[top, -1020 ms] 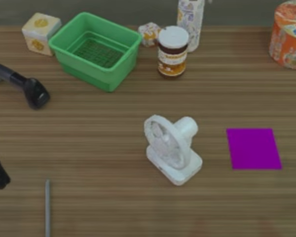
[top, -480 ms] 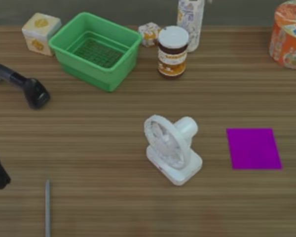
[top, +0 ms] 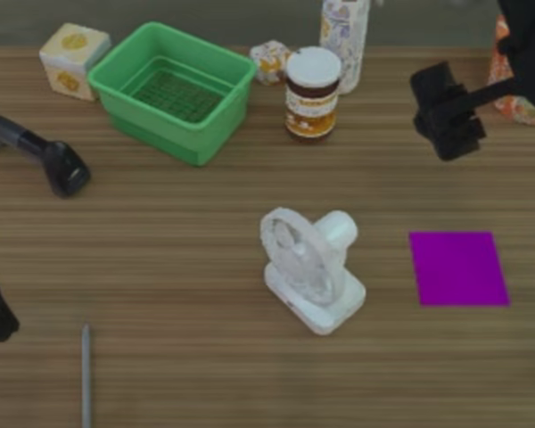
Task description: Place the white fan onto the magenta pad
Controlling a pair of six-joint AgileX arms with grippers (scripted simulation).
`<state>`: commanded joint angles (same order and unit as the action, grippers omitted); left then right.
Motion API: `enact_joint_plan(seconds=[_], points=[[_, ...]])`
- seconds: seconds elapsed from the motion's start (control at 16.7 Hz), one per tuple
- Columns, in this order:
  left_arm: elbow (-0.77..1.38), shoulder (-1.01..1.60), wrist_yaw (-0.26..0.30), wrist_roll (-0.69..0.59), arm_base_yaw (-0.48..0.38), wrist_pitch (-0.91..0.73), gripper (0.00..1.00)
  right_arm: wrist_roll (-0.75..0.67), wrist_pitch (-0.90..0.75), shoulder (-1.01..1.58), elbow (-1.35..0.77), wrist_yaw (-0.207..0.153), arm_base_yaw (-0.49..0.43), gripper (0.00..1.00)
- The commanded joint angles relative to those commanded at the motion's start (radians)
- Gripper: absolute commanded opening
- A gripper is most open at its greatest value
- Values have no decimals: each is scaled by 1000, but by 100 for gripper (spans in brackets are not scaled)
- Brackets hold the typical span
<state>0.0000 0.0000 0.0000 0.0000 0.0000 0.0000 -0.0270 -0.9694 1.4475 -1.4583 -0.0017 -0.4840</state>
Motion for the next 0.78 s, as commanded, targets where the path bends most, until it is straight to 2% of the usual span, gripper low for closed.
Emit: enact_joint_plan(seconds=[0.36, 0.6, 0.78], points=[[0, 0, 0, 0, 0, 0, 100, -7, -352, 530, -511, 1, -175, 100], [0, 0, 0, 0, 0, 0, 100, -9, -513, 748, -699, 3, -246, 100], [0, 0, 0, 0, 0, 0, 100, -9, -560, 806, -753, 4, -267, 100]])
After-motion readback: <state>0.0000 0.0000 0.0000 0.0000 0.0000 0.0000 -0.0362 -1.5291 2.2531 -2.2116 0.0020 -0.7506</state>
